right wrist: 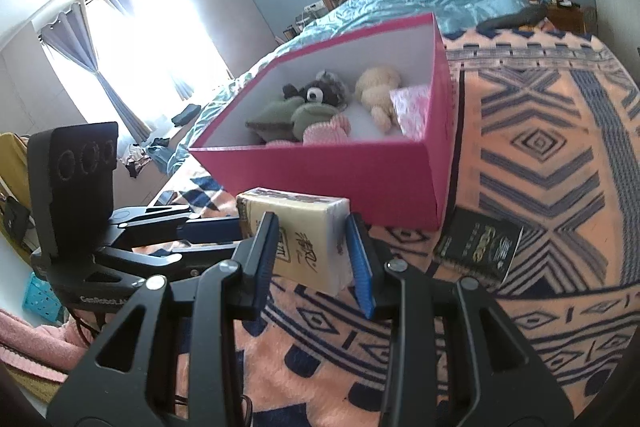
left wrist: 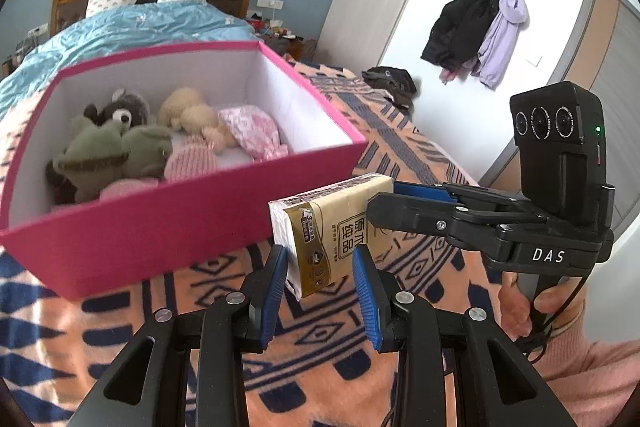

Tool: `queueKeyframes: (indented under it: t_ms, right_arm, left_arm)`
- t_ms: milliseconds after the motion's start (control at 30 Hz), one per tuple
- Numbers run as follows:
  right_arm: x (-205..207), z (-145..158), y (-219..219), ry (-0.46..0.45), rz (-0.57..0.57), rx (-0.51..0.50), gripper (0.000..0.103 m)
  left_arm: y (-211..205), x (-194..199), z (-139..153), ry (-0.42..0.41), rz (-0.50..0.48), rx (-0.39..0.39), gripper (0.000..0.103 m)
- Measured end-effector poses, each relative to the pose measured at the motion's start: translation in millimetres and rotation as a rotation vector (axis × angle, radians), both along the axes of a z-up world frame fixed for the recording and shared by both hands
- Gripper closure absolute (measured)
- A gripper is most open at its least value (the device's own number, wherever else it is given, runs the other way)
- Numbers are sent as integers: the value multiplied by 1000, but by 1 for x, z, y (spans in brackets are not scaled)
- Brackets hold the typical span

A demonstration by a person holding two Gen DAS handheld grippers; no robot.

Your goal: Organize objects

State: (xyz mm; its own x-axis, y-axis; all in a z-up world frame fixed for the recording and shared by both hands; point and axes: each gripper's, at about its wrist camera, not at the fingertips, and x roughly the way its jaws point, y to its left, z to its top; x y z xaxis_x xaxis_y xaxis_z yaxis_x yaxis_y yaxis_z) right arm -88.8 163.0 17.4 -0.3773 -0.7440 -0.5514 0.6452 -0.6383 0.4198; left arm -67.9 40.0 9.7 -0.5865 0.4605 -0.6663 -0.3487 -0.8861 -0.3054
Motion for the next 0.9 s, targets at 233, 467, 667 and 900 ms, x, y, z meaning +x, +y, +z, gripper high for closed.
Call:
queueKeyframes:
  t_ms: [233, 467, 667, 900]
  right_arm:
    - [-9, 19, -2, 37, 1, -14, 65]
    - [-17, 34, -8, 81, 3, -11, 65]
    - [-27, 42, -10, 99, 1, -13, 65]
    - [-40, 45, -11, 90, -7, -25, 65]
  left_arm:
    - [-1, -13, 14, 23, 1, -4, 70]
    - [-5, -26, 24, 37, 14, 3, 70]
    - [-7, -35, 29, 45, 18, 5, 70]
    - [-7, -47, 34, 48, 19, 1, 70]
